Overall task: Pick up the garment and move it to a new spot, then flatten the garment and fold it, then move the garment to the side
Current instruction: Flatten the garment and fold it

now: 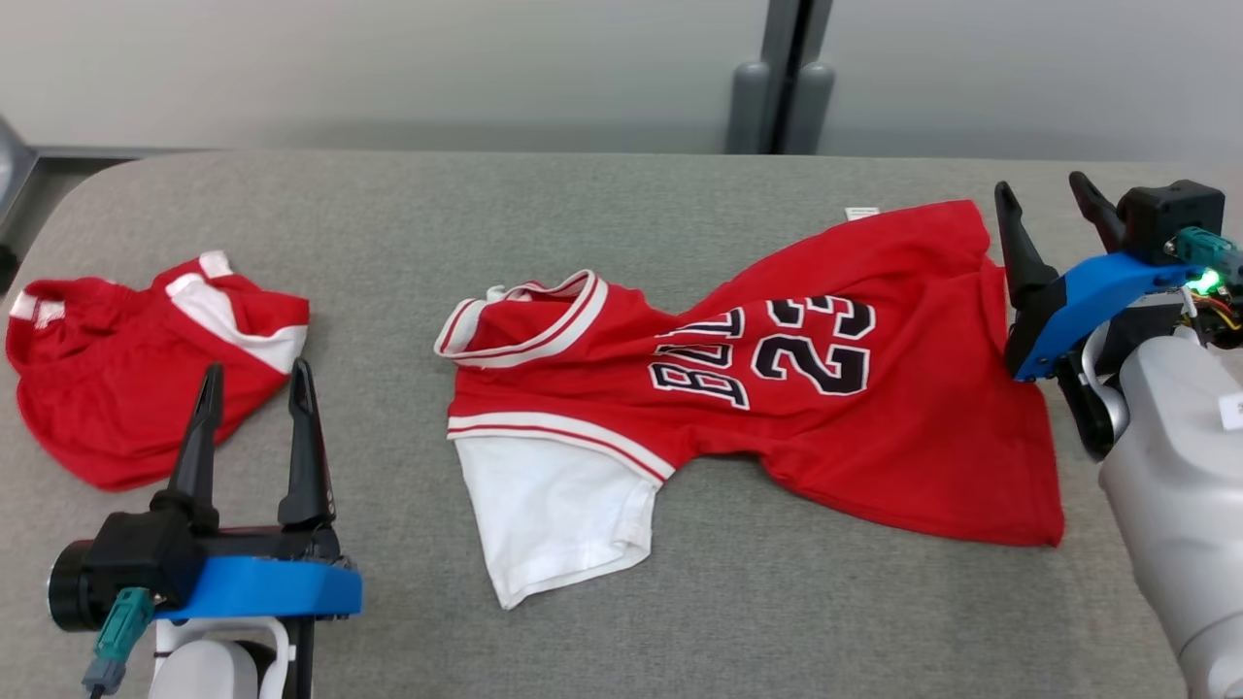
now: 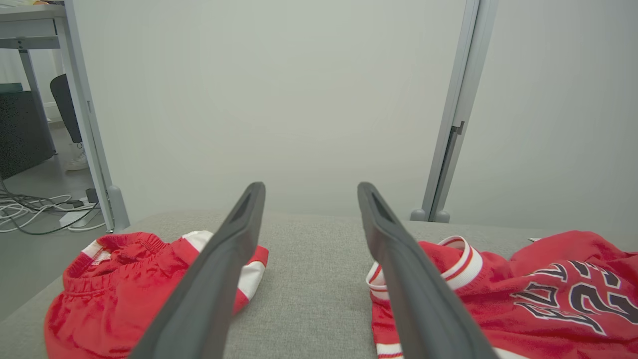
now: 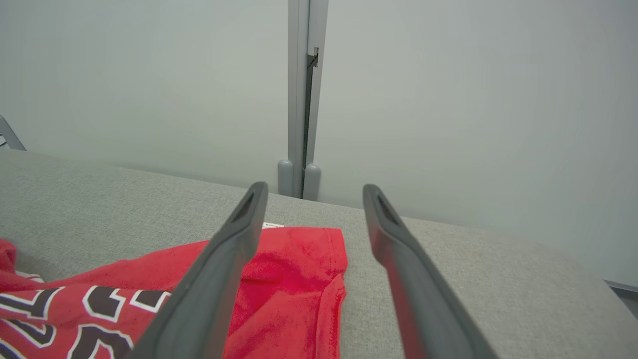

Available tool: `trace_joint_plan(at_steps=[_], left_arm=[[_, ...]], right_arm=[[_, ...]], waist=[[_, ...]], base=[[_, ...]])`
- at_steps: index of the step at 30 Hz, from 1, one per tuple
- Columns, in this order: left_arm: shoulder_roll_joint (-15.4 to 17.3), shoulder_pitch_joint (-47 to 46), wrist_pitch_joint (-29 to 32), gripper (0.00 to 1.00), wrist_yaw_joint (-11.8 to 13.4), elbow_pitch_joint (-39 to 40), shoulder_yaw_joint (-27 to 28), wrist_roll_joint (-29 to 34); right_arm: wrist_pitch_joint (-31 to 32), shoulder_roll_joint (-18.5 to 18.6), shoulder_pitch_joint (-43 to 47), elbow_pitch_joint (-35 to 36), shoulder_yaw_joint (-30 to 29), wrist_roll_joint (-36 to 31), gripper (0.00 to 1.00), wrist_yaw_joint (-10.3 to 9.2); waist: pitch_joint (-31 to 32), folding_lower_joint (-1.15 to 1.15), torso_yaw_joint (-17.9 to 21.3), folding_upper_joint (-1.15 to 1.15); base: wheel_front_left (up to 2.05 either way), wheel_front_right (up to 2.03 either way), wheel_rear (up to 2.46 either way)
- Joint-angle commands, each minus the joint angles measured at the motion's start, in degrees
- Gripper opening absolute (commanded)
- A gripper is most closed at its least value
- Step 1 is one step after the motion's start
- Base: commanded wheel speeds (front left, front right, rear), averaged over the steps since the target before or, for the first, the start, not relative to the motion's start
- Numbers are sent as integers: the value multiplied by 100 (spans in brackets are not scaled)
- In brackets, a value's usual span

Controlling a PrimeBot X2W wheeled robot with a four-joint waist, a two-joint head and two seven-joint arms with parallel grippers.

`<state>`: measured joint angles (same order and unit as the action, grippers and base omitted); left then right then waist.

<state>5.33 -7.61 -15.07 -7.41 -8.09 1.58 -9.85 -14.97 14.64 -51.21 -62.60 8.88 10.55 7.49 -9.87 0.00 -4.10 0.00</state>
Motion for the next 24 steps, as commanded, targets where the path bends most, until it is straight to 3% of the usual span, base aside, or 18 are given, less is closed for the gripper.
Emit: trace_joint_plan(at_steps=[1, 15, 24], left_arm=[[37, 101, -13, 100, -13, 26, 67, 40], [40, 477, -13, 100, -10, -79, 329, 298], [14, 519, -13, 100, 29, -369, 433, 417]], right_arm=[[-24, -64, 324, 388, -119, -12, 100, 0], [-26, -760, 2517, 3114, -846, -269, 100, 1], [-26, -1117, 3729, 4029, -1202, -505, 100, 1]], waist=[[149, 0, 176, 0], [493, 0, 579, 0], [580, 0, 591, 0]], base=[[0, 0, 0], [0, 0, 0], [0, 0, 0]])
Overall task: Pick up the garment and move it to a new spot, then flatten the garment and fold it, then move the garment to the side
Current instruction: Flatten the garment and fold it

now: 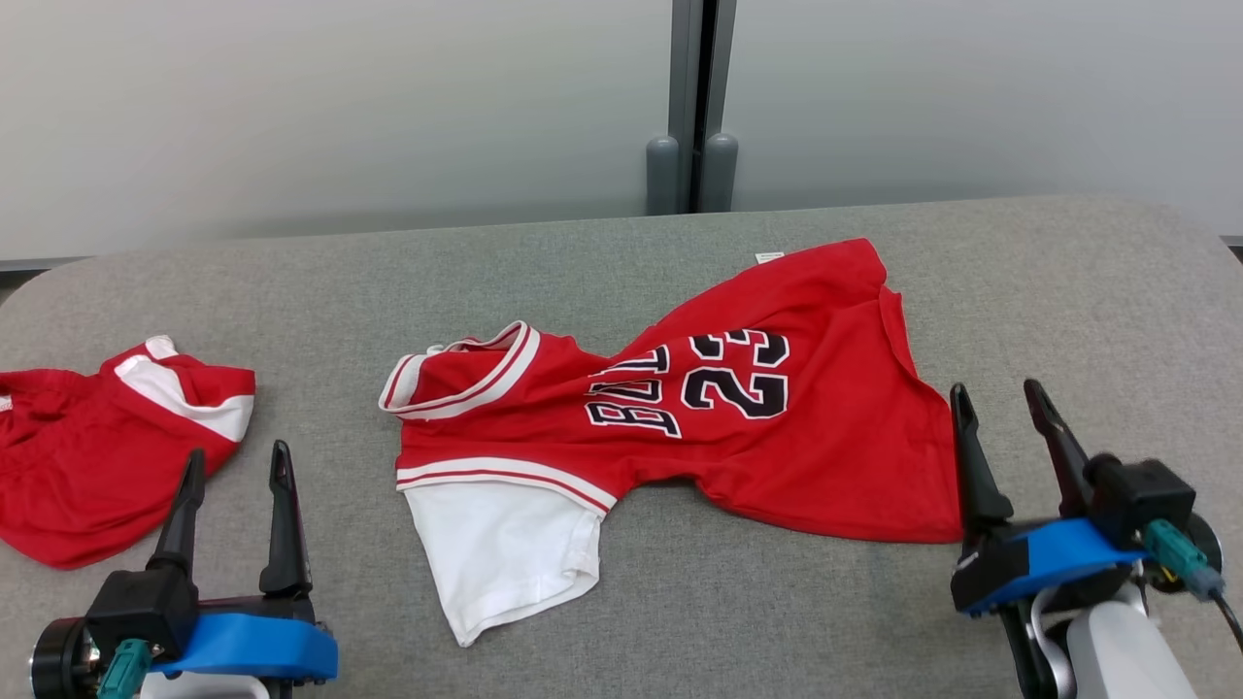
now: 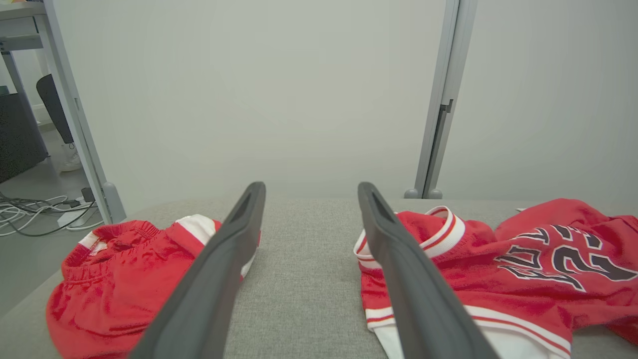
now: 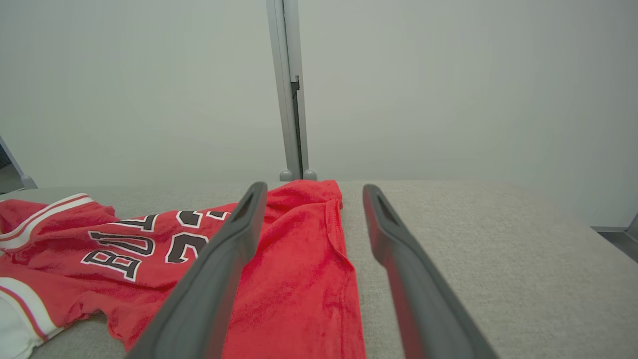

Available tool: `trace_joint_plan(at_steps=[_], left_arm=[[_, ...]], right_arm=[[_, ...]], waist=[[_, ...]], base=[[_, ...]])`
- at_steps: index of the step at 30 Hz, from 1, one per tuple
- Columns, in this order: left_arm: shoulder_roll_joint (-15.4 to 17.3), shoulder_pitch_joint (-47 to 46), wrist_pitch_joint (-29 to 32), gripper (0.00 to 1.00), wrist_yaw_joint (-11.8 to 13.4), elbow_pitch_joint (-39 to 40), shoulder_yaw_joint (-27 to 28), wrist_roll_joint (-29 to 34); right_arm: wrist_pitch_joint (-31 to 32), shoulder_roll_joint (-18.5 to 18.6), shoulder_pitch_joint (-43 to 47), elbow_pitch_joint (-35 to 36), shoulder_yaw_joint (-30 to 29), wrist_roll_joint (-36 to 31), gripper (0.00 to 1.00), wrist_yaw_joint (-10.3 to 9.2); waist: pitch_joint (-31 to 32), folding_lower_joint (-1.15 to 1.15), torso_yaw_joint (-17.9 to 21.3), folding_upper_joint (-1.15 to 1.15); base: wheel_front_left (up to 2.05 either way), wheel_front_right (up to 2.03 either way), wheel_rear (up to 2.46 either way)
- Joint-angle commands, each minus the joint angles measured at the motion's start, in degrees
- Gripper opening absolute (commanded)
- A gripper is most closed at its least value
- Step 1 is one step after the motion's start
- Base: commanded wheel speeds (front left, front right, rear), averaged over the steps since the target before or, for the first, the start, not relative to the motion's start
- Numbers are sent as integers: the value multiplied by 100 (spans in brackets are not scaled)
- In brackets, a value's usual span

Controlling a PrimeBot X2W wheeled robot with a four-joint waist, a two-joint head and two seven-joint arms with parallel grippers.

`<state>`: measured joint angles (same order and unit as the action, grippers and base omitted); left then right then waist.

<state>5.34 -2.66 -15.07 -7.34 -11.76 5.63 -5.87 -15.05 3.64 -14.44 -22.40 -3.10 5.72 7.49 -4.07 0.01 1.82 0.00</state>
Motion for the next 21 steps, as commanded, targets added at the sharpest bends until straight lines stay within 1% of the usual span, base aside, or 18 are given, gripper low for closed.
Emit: trace_joint_plan(at_steps=[1, 5, 13, 21], left_arm=[[17, 43, -13, 100, 22, -48, 20, 35], [61, 46, -13, 100, 16, -145, 2, 39], [149, 34, -13, 100, 2, -285, -84, 4], [175, 38, -13, 100, -5, -356, -188, 9]], right_arm=[[-18, -36, 160, 91, -21, -34, 100, 1], [36, -69, 496, 371, 19, -48, 100, 1], [218, -73, 865, 752, 236, 104, 100, 1], [339, -74, 1031, 894, 213, 144, 100, 1]], waist=[[14, -1, -7, 0], [58, -1, -17, 0], [153, -1, -70, 0], [226, -1, -115, 0]], base=[[0, 0, 0], [0, 0, 0], [0, 0, 0], [0, 0, 0]])
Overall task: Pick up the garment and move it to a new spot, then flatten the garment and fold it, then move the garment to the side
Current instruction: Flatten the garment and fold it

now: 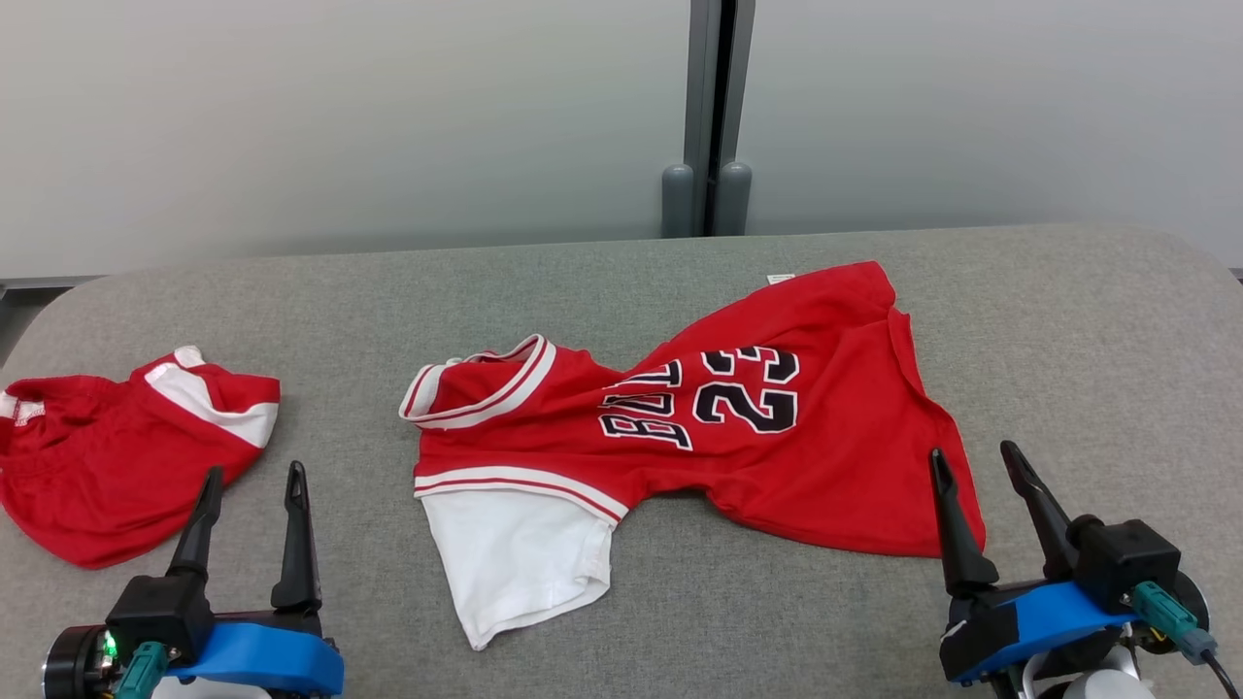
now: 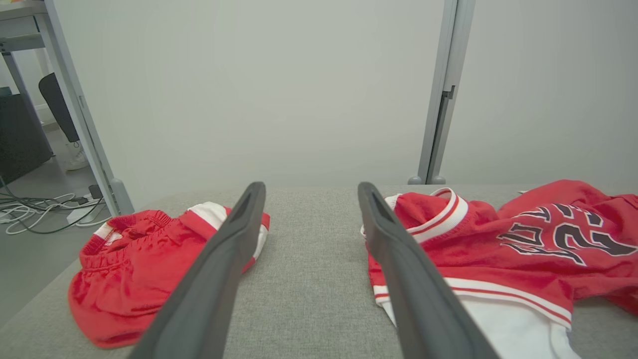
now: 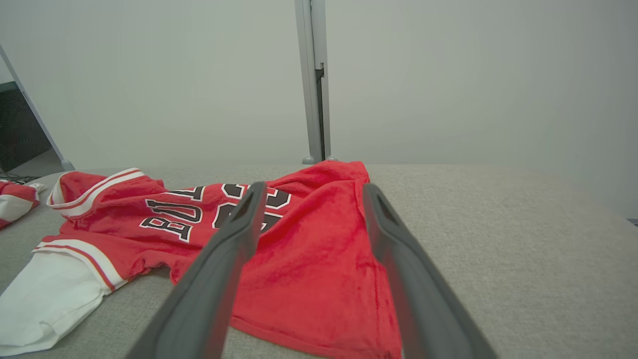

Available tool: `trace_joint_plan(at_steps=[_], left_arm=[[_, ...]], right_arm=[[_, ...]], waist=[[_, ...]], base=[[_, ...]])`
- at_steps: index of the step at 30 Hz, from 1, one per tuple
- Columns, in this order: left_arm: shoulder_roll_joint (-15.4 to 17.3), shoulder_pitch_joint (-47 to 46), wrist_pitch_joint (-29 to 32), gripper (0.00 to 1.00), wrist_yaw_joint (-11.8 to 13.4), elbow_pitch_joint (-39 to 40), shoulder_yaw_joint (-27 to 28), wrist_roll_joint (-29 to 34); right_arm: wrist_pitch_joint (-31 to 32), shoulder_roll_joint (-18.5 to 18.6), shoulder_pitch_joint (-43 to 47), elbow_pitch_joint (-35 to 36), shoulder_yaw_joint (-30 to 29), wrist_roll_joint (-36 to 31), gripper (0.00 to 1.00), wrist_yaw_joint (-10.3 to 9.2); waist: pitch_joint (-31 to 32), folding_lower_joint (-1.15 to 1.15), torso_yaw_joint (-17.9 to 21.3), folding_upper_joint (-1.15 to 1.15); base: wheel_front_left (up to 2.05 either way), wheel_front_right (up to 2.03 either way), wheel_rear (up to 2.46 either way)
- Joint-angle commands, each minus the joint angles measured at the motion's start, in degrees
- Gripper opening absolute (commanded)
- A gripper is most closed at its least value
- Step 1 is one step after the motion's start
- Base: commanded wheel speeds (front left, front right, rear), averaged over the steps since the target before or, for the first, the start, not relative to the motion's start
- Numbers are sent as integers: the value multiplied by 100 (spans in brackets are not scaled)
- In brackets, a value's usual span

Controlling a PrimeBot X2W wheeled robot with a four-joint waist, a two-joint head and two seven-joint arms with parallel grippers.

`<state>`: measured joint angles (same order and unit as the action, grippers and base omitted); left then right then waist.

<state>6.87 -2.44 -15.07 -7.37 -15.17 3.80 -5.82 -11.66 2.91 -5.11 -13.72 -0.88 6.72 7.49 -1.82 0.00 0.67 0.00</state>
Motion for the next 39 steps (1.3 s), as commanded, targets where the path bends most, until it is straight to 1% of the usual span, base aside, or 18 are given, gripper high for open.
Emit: trace_joint_plan(at_steps=[1, 9, 14, 20, 26, 34, 38, 39], left_arm=[[25, 20, -13, 100, -3, -18, -11, 2], [7, 71, -13, 100, -6, -64, -67, -43], [-73, 77, -13, 100, -11, -289, -326, -105], [-126, -117, 69, 100, -12, -975, -1025, -327], [-91, -308, 175, 100, -14, -1727, -1608, -662], [-30, -540, 175, 100, -15, -2474, -2124, -994], [-18, -639, 161, 100, -15, -2768, -2312, -1196], [-18, -639, 161, 100, -15, -2768, -2312, -1196]], right_arm=[[14, 0, 105, 31, -9, 49, 100, 1], [76, -1, 132, -11, 30, 80, 100, 1], [77, 2, 44, -285, -189, 21, 100, 1], [5, 1, -180, -1031, -528, -264, 100, 1], [-136, 1, -543, -1863, -634, -406, 100, 1], [-293, 3, -983, -2828, -740, -565, 100, 1], [-331, 3, -1162, -3190, -770, -614, 100, 1], [-331, 3, -1162, -3190, -770, -614, 100, 1]], waist=[[10, 0, -2, 0], [67, 0, 8, 0], [67, 0, 26, 0], [-5, 0, 61, 0], [-127, 0, 110, 0], [-263, 0, 91, 0], [-294, 0, 88, 0], [-294, 0, 88, 0]], base=[[0, 0, 0], [0, 0, 0], [0, 0, 0], [0, 0, 0], [0, 0, 0], [0, 0, 0], [0, 0, 0], [0, 0, 0]])
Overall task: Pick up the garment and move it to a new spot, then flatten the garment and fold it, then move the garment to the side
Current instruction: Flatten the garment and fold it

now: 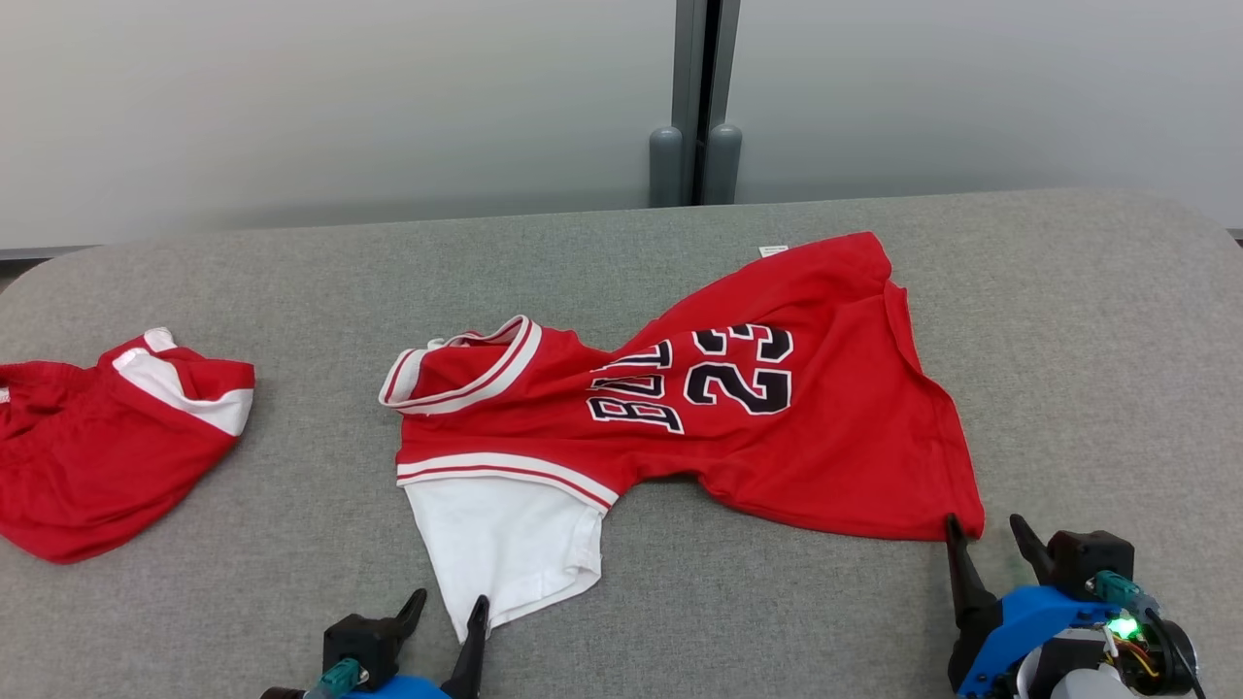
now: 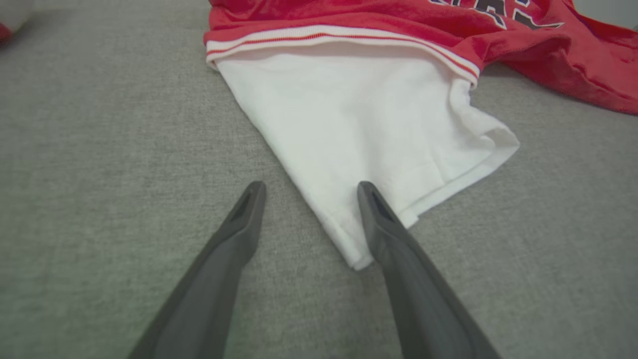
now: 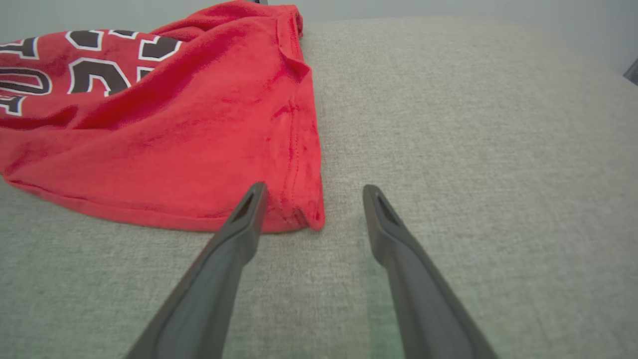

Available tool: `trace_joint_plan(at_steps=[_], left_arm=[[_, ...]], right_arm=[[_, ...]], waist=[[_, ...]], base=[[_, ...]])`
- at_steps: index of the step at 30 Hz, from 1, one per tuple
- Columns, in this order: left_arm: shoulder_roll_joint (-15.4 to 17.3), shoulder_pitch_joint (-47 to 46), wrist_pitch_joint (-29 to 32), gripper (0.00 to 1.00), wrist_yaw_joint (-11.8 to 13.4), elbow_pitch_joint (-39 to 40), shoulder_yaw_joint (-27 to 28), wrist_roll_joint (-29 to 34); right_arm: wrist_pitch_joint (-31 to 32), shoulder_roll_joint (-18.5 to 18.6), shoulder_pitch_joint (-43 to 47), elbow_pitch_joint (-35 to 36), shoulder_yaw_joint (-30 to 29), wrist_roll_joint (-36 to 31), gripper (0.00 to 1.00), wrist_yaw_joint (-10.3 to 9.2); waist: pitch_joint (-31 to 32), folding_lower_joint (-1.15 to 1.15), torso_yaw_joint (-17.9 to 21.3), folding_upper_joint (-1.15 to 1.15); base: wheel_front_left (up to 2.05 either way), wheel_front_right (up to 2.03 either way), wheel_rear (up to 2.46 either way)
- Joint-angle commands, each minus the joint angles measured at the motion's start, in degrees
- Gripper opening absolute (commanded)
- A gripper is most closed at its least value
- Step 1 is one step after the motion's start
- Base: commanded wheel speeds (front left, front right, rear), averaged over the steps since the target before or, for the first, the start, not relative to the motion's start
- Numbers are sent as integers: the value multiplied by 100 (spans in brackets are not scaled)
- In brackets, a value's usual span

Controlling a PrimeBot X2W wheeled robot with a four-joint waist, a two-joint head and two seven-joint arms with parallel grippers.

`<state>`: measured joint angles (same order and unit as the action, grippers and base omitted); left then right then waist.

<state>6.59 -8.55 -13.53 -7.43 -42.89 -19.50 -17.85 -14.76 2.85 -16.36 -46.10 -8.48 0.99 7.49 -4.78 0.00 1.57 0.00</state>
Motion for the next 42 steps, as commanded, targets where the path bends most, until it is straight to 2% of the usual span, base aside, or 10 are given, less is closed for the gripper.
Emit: trace_joint_plan(at_steps=[1, 12, 13, 14, 15, 16, 25, 30, 34, 42], left_arm=[[3, -43, 10, 100, -8, -74, -44, -43], [-94, -373, 88, 100, -15, -702, -819, -521], [-98, -395, 109, 79, -15, -740, -894, -568], [-103, -418, 144, 51, -16, -785, -961, -617], [-100, -432, 149, 8, -16, -814, -1021, -662], [-79, -455, 112, 0, -15, -816, -1061, -710], [233, -661, -164, 0, 12, -263, -873, -922], [430, -339, -168, 0, 179, 596, -508, -794], [575, -8, -169, 0, 301, 1289, -284, -683], [836, 467, -171, 0, 466, 2247, -120, -624]], right_arm=[[-27, 8, -79, -55, -11, -55, 100, 1], [-46, 9, -488, -782, 118, 13, 100, 1], [-44, 7, -501, -848, 156, 63, 45, 1], [-43, 8, -539, -889, 190, 99, 0, 1], [-35, 7, -564, -910, 215, 121, 0, 1], [-36, 7, -568, -889, 232, 164, 0, 1], [-39, 9, -164, -146, 387, 401, 0, 1], [-39, 11, 314, 481, 598, 444, 0, 1], [-39, 8, 813, 977, 933, 792, 0, 1], [123, 53, 1331, 1899, 959, 737, 0, 1]], waist=[[-3, 0, -2, 0], [-93, 0, -7, 0], [-98, 0, -13, 0], [-103, 0, -17, 0], [-107, 0, -18, 0], [-109, 0, -18, 0], [-4, 0, -3, 0], [121, 0, -11, 0], [195, 0, -20, 0], [184, 0, 50, 0]], base=[[0, 0, 0], [0, 0, 0], [0, 0, 0], [0, 0, 0], [0, 0, 0], [0, 0, 0], [0, 0, 0], [0, 0, 0], [0, 0, 0], [0, 0, 0]])
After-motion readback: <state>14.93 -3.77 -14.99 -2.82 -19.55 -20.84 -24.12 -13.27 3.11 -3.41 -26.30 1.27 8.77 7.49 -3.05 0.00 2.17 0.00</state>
